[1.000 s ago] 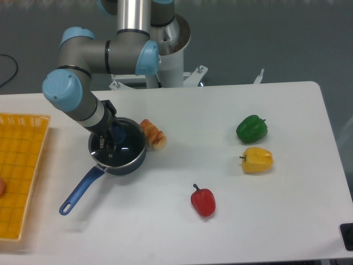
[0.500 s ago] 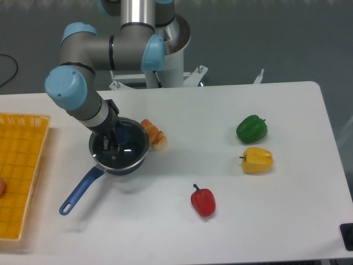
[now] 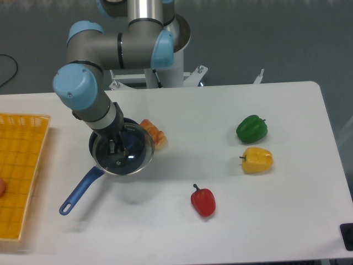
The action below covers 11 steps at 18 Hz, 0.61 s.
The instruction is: Open the lid
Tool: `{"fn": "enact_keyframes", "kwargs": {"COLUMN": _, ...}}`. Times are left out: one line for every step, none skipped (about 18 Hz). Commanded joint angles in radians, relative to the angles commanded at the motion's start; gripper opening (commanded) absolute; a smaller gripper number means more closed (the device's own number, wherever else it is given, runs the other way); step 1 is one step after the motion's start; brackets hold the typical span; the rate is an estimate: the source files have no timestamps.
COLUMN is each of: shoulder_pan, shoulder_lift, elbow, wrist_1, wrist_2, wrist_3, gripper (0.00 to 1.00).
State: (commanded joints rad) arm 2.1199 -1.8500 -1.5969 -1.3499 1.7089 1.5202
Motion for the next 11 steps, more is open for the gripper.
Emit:
{"fn": "enact_keyframes", "kwargs": {"shoulder_pan": 0.000, "shoulder_lift": 0.000, "elbow": 0.002, "wrist_1": 0.000, "wrist_2": -0.002, "wrist_3": 0.000, "gripper": 0.66}}
{"fn": "enact_keyframes", "kwargs": {"shoulder_pan": 0.000, "shoulder_lift": 0.000, "elbow": 0.002, "wrist_1": 0.002, "wrist_2": 0.000, "wrist_3": 0.000, "gripper": 0.66}}
{"fn": "enact_keyframes", "kwargs": {"shoulder_pan": 0.000, "shoulder_lift": 0.000, "elbow": 0.005, "wrist_1": 0.002, "wrist_2": 0.000, "wrist_3": 0.000, "gripper": 0.66}}
{"fn": "enact_keyframes", "kwargs": {"shoulder_pan": 0.005, "shoulder_lift": 0.000, "elbow": 0.006, "wrist_1": 0.000, "wrist_2": 0.000, "wrist_3": 0.000, "gripper": 0.66}}
{"fn": "enact_keyframes", "kwargs": {"shoulder_pan": 0.008, "shoulder_lift": 0.000, "elbow": 0.006, "wrist_1": 0.000, "wrist_2": 0.000, "wrist_3": 0.000, "gripper": 0.66}}
{"fn": "enact_keyframes", "kwargs": {"shoulder_pan": 0.009, "shoulder_lift": 0.000, "elbow": 0.006, "wrist_1": 0.000, "wrist_2": 0.000, "wrist_3": 0.000, "gripper": 0.66}}
{"fn": "enact_keyframes", "kwargs": {"shoulder_pan": 0.011, "shoulder_lift": 0.000, "elbow": 0.008, "wrist_1": -0.002, "wrist_2": 0.000, "wrist_3": 0.000, "gripper": 0.66}}
{"fn": "enact_keyframes", "kwargs": {"shoulder_pan": 0.011, "shoulder_lift": 0.000, "elbow": 0.009, "wrist_1": 0.000, "wrist_2": 0.000, "wrist_3": 0.000, "gripper": 0.66}}
{"fn": "enact_keyframes", "kwargs": {"shoulder_pan": 0.011, "shoulder_lift": 0.000, "elbow": 0.011, "wrist_1": 0.000, "wrist_2": 0.000, "wrist_3": 0.000, "gripper": 0.66}}
{"fn": "enact_keyframes", "kwargs": {"shoulder_pan": 0.011, "shoulder_lift": -0.002, "elbow": 0.011, "wrist_1": 0.000, "wrist_2": 0.000, "wrist_3": 0.000, "gripper": 0.66}}
{"fn": "enact_keyframes", "kwargs": {"shoulder_pan": 0.009, "shoulder_lift": -0.002, "elbow": 0.011, "wrist_1": 0.000, "wrist_2": 0.000, "wrist_3": 0.000, "gripper": 0.66}}
